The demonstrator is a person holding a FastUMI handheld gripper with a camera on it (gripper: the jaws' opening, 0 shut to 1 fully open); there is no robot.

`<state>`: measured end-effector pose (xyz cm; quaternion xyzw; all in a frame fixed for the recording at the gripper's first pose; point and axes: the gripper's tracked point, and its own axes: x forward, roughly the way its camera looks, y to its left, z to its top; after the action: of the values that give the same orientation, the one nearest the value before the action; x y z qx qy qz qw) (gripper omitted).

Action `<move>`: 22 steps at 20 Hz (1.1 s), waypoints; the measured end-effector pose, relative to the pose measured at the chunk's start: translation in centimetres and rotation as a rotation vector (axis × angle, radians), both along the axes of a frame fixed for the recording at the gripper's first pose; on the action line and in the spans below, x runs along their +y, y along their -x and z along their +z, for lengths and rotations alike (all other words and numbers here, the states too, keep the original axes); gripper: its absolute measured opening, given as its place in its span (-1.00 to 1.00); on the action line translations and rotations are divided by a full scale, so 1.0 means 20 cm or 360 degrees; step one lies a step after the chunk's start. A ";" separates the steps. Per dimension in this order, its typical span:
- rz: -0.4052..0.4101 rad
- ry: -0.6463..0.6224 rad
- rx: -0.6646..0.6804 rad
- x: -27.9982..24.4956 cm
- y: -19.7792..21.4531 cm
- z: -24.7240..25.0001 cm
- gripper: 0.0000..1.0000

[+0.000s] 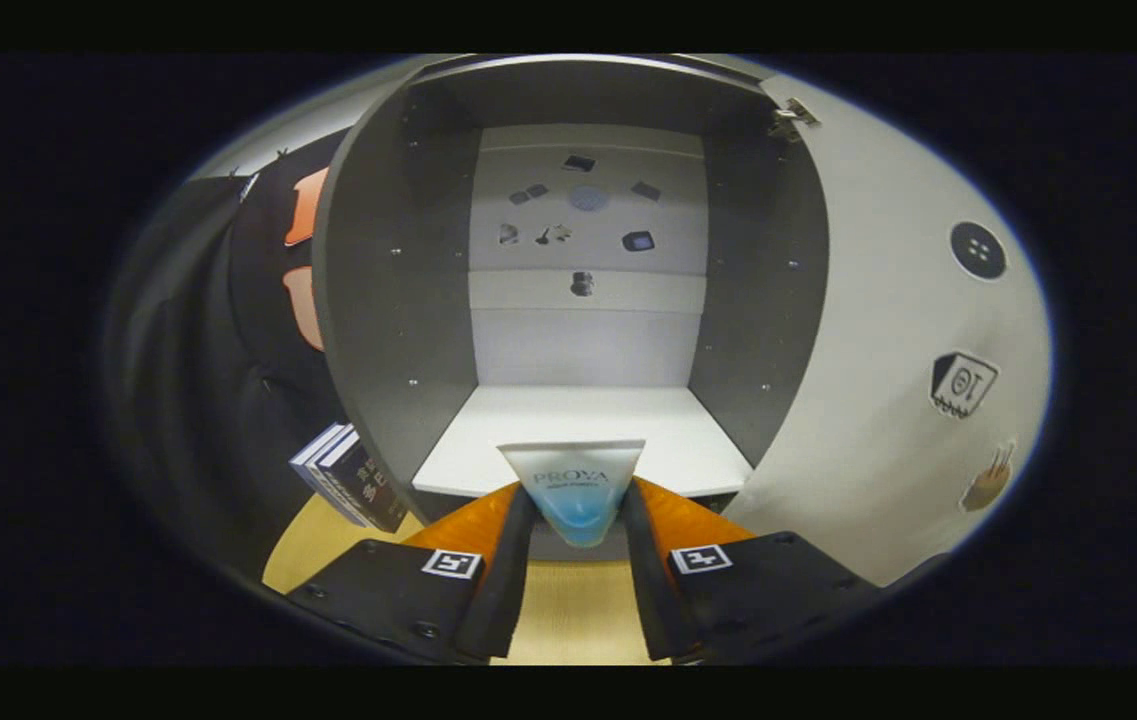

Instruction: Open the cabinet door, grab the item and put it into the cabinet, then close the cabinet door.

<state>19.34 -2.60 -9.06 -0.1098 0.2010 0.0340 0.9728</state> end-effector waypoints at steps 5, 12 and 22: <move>-0.0002 0.0027 0.0015 -0.02 -0.33 0.08 0.10; 0.0007 0.0025 0.0111 -0.02 -0.64 -0.03 0.10; -0.0014 0.0008 0.0238 -0.05 -0.80 -0.22 0.12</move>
<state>35.42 -3.58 -13.47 -0.1086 0.2736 0.0373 0.9550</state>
